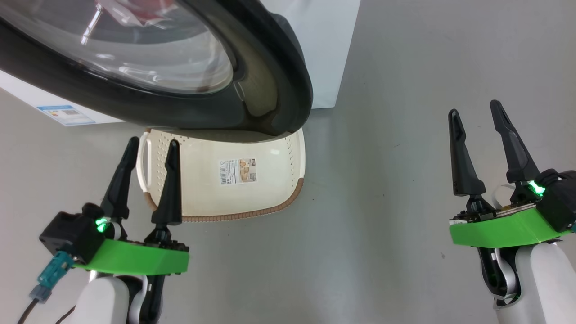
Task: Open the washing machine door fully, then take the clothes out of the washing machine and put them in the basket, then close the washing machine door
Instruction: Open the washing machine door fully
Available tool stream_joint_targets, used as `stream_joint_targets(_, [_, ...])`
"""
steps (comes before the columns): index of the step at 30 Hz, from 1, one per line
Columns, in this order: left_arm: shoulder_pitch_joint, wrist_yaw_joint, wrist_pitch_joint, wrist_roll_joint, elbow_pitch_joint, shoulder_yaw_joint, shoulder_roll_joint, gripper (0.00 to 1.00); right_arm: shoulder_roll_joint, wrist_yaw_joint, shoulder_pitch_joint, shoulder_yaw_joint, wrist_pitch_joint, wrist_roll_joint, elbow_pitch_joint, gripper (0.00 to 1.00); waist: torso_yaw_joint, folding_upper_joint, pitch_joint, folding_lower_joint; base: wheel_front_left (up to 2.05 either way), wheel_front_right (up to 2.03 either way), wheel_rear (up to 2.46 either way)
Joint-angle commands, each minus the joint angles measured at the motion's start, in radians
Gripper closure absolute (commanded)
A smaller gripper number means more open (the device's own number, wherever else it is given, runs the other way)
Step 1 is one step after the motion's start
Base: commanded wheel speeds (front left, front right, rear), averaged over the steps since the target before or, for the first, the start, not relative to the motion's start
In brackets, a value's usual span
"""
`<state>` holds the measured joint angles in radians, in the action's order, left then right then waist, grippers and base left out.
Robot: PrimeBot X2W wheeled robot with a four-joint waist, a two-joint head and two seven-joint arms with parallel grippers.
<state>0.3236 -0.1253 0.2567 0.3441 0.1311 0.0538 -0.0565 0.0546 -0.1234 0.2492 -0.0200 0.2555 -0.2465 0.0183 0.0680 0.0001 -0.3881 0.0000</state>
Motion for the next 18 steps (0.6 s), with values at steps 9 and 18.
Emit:
stream_joint_targets(9, [-0.010,-0.005,0.005,-0.003,-0.025,-0.033,-0.017,0.00,-0.004,-0.007,0.017,0.020,0.006,-0.059,-0.011,0.92,0.009,-0.0001,-0.004,0.0000,0.00,0.00,0.00])
stream_joint_targets(18, [-0.002,-0.005,0.005,-0.001,-0.023,-0.025,-0.016,0.00,-0.004,-0.007,0.135,0.065,0.006,-0.363,0.069,1.00,0.012,-0.0001,-0.012,0.0000,0.00,0.00,0.00])
